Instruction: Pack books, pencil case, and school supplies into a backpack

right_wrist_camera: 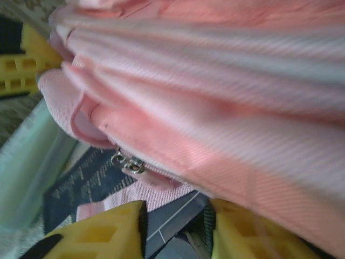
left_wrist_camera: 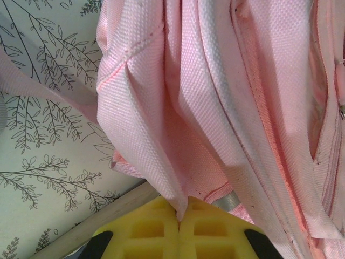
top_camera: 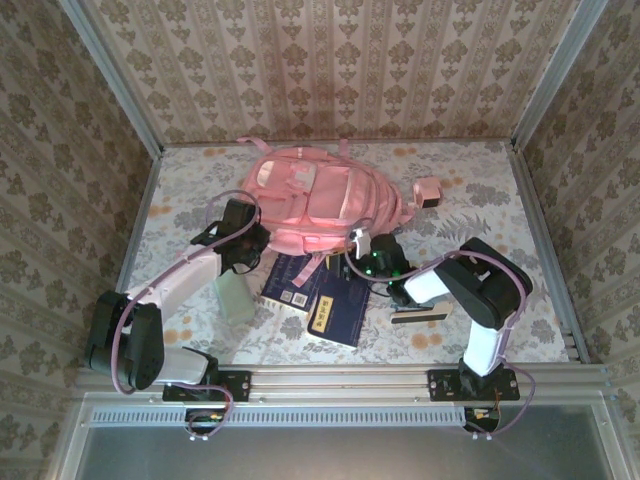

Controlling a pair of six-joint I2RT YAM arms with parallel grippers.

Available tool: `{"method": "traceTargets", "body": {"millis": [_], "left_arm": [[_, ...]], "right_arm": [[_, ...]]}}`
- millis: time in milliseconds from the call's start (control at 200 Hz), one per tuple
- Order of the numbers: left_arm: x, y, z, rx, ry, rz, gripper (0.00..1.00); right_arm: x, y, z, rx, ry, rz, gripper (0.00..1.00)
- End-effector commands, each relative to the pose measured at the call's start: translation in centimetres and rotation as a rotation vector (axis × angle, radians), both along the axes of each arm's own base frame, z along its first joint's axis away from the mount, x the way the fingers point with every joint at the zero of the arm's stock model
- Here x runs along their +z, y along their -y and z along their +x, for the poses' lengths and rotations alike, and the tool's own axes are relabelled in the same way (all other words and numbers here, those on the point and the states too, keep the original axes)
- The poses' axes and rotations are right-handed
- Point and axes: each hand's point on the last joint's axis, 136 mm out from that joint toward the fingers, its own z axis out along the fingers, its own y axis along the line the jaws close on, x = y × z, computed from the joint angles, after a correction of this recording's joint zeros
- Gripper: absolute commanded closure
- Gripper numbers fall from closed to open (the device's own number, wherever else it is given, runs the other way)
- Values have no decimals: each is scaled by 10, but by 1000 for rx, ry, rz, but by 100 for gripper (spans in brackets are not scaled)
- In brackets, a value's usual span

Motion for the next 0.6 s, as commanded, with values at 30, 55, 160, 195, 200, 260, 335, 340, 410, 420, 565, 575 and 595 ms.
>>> {"method": "traceTargets", "body": {"millis": [30,55,160,195,200,260,335,340,410,420,565,575,595], "left_arm": [[19,-1,3,-3,49,-17,100],[20,-1,3,-5,51,-19,100],[24,2,3,-19,54,-28,100],[26,3,3,-24,58,-30,100],[26,3,3,-23,60,-31,100],[28,5,3,-29,64,-38,100],[30,6,3,-35,70,-46,100],[30,6,3,-36,70,-46,100],[32,7,2,-38,70,-50,100],[32,6,2,-38,72,-50,100],[38,8,1,-46,82,-59,100],[38,8,1,-47,83,-60,100],[38,8,1,-48,83,-61,100]], "right_arm": [[11,2,-12,21,325,-221,59],[13,3,-14,14,368,-245,59],[15,5,-15,-6,477,-307,58],[14,7,-14,-15,491,-320,58],[14,7,-14,-16,494,-322,58],[13,10,-11,-40,518,-330,59],[12,8,-8,-46,542,-329,59],[13,8,-8,-46,543,-329,59],[12,4,-6,-36,550,-323,59],[12,3,-6,-35,552,-321,59],[13,-6,-3,-14,562,-308,57],[13,-6,-3,-13,564,-307,57],[13,-7,-3,-7,565,-306,57]]}}
